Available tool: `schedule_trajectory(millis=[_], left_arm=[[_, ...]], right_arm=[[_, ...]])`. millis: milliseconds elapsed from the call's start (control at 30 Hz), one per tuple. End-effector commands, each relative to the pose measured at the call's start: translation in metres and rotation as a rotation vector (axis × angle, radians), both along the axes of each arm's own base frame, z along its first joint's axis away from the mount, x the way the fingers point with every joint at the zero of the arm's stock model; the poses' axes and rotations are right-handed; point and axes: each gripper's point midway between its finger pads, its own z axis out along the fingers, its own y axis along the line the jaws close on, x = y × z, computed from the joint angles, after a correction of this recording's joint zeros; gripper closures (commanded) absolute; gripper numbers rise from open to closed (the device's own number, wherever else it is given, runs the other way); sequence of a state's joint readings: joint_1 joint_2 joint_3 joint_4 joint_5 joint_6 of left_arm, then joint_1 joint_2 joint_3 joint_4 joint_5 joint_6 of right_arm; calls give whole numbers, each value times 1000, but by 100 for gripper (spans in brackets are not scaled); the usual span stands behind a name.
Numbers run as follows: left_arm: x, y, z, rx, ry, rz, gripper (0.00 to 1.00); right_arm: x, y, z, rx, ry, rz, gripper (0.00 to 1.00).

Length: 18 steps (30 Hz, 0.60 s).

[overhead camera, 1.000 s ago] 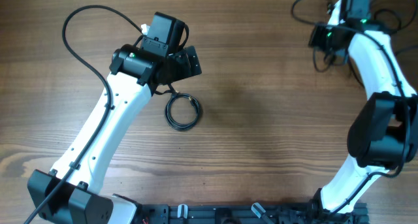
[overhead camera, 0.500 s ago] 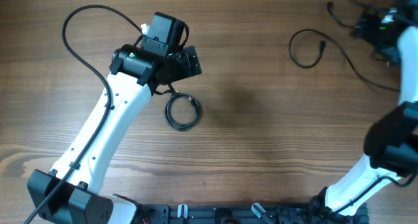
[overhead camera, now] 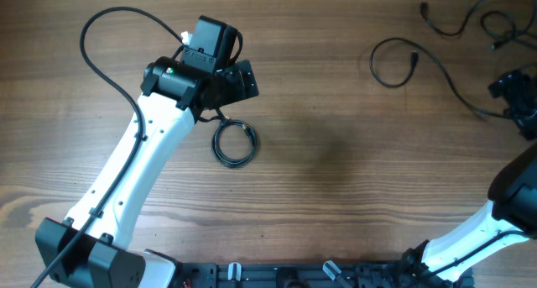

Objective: Untangle cables

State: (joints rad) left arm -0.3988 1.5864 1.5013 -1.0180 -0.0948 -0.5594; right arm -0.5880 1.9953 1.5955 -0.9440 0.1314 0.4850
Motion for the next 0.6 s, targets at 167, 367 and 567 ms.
schedule_trajectory(millis=[167,367,567], left_arm=[[4,-2,1,-13,-7,1,0],[5,-2,2,-14,-10,1,0],[5,-2,2,-14,-11,1,0]], right_arm=[[15,6,-25,31,-86,-17,49],[46,-6,-18,-47,-190,141,96],[63,-21,-1,-147,-231,237,96]])
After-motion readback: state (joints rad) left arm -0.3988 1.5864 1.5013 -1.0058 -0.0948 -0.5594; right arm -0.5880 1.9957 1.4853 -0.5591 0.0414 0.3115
